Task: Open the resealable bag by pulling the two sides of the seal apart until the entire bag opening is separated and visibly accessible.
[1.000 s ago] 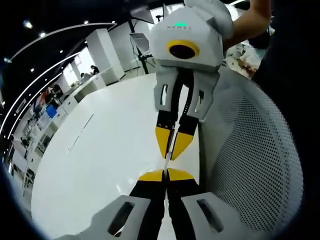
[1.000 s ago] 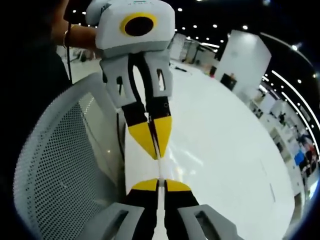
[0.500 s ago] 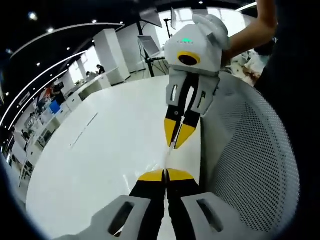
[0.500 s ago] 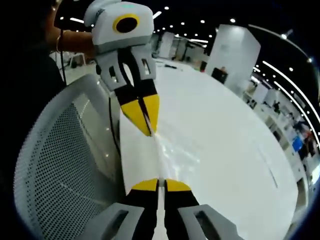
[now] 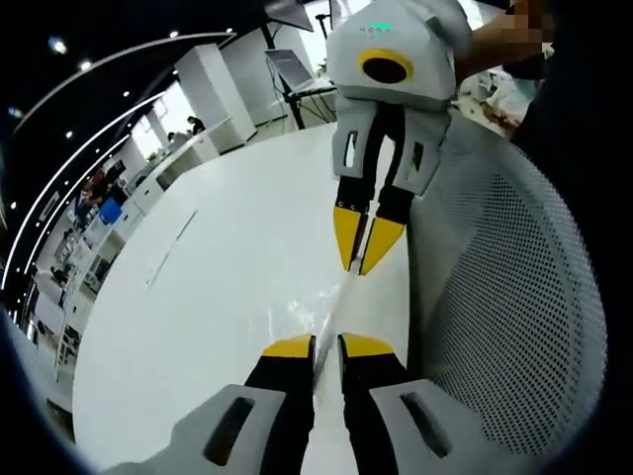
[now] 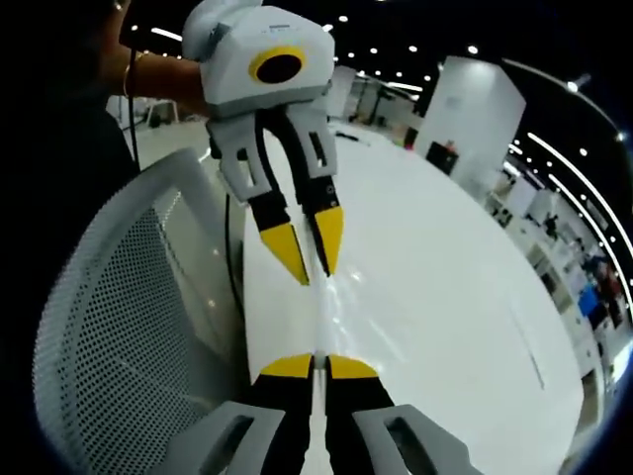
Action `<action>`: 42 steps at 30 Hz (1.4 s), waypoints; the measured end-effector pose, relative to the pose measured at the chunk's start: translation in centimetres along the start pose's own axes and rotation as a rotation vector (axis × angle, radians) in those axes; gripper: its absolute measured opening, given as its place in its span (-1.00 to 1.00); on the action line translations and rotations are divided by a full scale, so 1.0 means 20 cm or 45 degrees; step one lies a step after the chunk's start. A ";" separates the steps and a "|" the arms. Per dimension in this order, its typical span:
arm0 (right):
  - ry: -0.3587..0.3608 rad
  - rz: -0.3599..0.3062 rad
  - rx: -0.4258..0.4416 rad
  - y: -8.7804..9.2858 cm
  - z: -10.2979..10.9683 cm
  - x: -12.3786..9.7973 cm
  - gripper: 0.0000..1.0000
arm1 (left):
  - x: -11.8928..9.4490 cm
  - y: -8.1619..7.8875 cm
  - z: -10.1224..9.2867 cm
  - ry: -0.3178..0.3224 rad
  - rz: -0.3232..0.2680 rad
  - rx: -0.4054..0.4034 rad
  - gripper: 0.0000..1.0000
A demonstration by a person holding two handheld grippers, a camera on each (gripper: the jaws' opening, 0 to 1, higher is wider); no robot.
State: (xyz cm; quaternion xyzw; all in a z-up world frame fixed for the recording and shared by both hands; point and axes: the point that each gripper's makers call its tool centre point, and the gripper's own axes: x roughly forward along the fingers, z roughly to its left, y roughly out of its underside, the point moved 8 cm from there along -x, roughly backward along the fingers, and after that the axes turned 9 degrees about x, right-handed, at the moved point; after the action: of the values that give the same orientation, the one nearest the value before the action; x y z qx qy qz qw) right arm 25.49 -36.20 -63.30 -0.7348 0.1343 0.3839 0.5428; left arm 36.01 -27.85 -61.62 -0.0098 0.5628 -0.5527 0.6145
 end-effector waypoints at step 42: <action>-0.005 -0.018 -0.093 -0.07 0.02 0.05 -1.00 | 0.07 -0.07 -0.05 0.049 -0.021 -0.043 -1.00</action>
State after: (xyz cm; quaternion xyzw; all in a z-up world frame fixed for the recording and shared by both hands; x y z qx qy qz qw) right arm 26.79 -35.16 -63.04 -0.7543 0.1139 0.3864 0.5184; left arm 34.12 -28.74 -61.98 -0.0143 0.5837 -0.5482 0.5989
